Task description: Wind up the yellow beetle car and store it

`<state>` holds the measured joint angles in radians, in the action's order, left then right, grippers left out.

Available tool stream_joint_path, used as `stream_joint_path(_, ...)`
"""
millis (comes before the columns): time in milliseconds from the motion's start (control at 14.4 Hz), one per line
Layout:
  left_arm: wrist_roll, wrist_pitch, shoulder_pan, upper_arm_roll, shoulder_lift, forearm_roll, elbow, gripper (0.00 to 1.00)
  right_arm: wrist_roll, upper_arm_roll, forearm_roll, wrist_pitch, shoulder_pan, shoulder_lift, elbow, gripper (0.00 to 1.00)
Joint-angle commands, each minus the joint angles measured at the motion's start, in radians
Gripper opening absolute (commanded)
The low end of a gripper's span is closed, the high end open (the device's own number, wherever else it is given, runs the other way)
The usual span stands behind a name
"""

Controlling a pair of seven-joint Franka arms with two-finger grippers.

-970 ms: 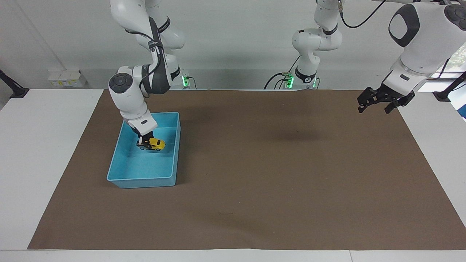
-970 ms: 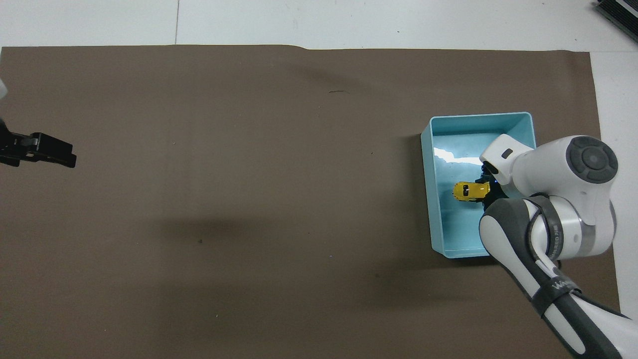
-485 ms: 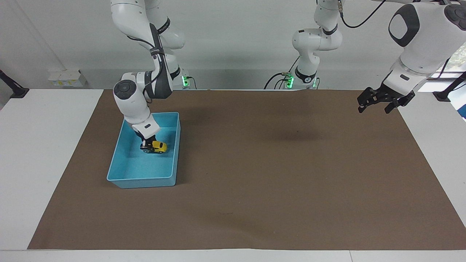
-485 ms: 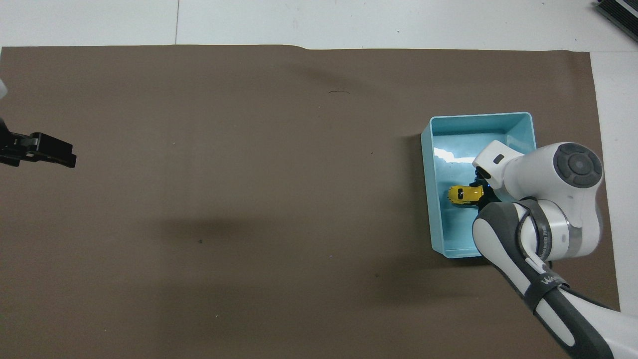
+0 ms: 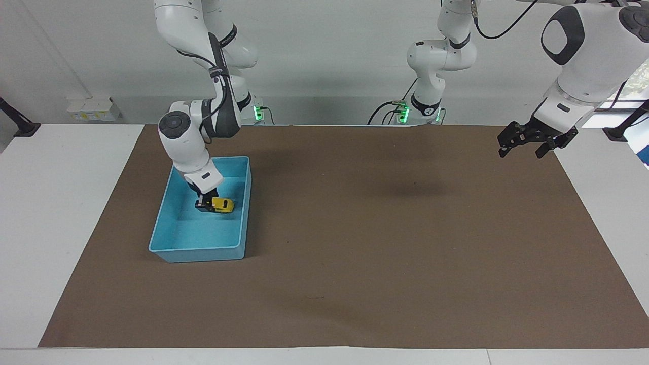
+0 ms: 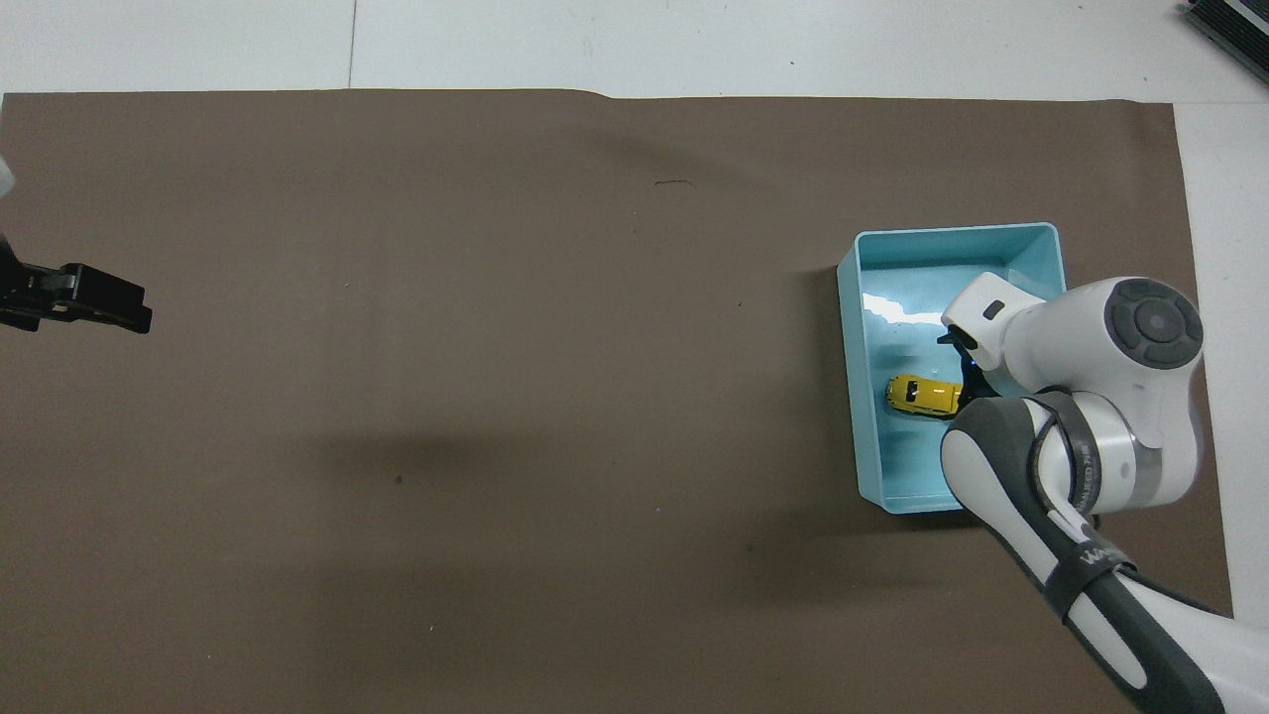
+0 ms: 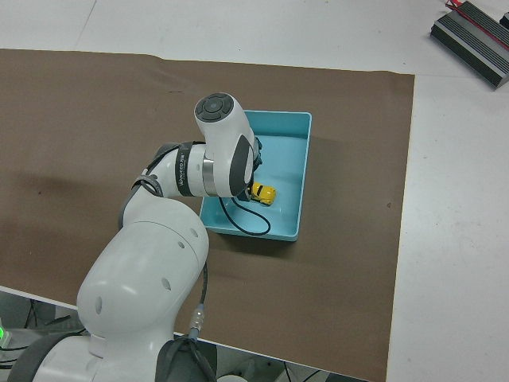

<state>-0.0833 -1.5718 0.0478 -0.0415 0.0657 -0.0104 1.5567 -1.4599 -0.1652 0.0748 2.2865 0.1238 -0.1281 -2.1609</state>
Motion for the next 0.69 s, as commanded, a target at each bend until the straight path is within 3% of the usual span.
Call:
stream_joint_path(0, -0.003, 0.009, -0.014, 0.012, -0.014, 0.015, 0.008, 1.0, 0.041, -0.011, -0.013, -0.147, 0.002, 0.013, 0.106, 1.0)
stream_joint_path(208, -0.003, 0.007, -0.014, 0.012, -0.014, 0.015, 0.008, 1.0, 0.117, -0.014, -0.061, -0.299, 0.002, 0.022, 0.237, 1.0)
stream_joint_path(624, -0.003, 0.009, -0.014, 0.012, -0.014, 0.015, 0.006, 1.0, 0.426, -0.045, -0.09, -0.462, 0.0, 0.051, 0.398, 1.0)
